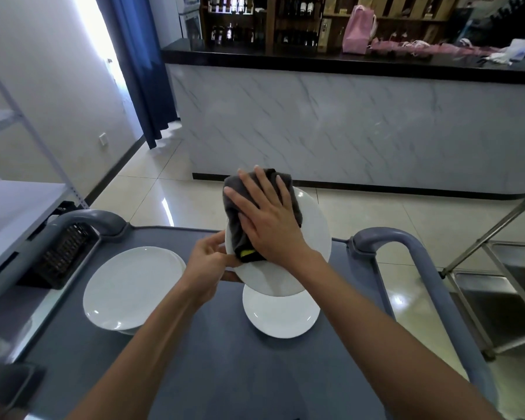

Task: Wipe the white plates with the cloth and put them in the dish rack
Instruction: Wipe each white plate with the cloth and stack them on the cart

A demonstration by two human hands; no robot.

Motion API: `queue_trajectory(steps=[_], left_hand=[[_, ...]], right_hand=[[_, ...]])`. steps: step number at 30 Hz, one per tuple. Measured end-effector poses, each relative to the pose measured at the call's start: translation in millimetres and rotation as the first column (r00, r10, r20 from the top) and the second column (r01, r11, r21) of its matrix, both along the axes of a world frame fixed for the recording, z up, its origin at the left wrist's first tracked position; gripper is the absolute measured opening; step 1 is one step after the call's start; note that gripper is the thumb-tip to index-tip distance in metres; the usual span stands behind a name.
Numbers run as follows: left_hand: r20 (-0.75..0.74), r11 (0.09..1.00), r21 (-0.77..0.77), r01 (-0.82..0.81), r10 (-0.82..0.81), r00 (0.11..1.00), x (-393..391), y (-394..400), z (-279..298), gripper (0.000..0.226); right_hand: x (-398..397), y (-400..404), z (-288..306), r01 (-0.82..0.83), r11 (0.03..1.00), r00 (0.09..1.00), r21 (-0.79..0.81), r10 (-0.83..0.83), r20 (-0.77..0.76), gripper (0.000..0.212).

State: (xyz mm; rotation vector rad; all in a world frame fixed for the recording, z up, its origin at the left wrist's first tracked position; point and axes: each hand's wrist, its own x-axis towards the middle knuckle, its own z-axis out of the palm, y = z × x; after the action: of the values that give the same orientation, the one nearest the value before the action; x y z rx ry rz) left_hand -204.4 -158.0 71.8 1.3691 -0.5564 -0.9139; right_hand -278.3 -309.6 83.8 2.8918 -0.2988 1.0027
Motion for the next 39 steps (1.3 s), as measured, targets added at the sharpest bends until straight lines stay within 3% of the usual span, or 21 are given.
queue_trajectory(steps=[4,7,15,24,33,39], left_hand=[[-0.010,1.000,0.015,0.008,-0.008,1.000,-2.3,4.8,-1.6,0.046],[-0.013,1.000,0.012,0.011,-0.011,1.000,-4.8,5.2,-0.5,0.047],[-0.040,0.998,-0.019,-0.051,0.051,0.998,-9.5,2.5,-1.8,0.051],[-0.113,0.977,-0.080,-0.200,0.190,0.975,-11.1,-2.7,-7.6,0.050],[-0.240,0.919,-0.156,-0.361,0.319,0.917,-6.7,-10.7,-5.6,0.052],[-0.292,0.891,-0.183,-0.416,0.355,0.888,-11.8,-13.3,-1.1,0.051]], right_hand=[[-10.9,3.6,-4.6,-0.153,0.984,0.988,-0.097,0.149,-0.040,0.044],[-14.7,-1.1,-4.6,-0.146,0.985,0.989,-0.089,0.143,-0.039,0.044],[-12.6,-24.8,-0.8,0.038,0.997,0.995,0.072,-0.044,0.085,0.042],[-34.5,-41.1,-2.0,0.283,0.926,0.951,0.249,-0.305,0.051,0.049],[-46.7,-9.9,-22.6,0.326,0.770,0.902,0.549,-0.427,0.064,0.055],[-36.6,28.8,-33.3,0.194,0.616,0.865,0.763,-0.474,0.164,0.062]])
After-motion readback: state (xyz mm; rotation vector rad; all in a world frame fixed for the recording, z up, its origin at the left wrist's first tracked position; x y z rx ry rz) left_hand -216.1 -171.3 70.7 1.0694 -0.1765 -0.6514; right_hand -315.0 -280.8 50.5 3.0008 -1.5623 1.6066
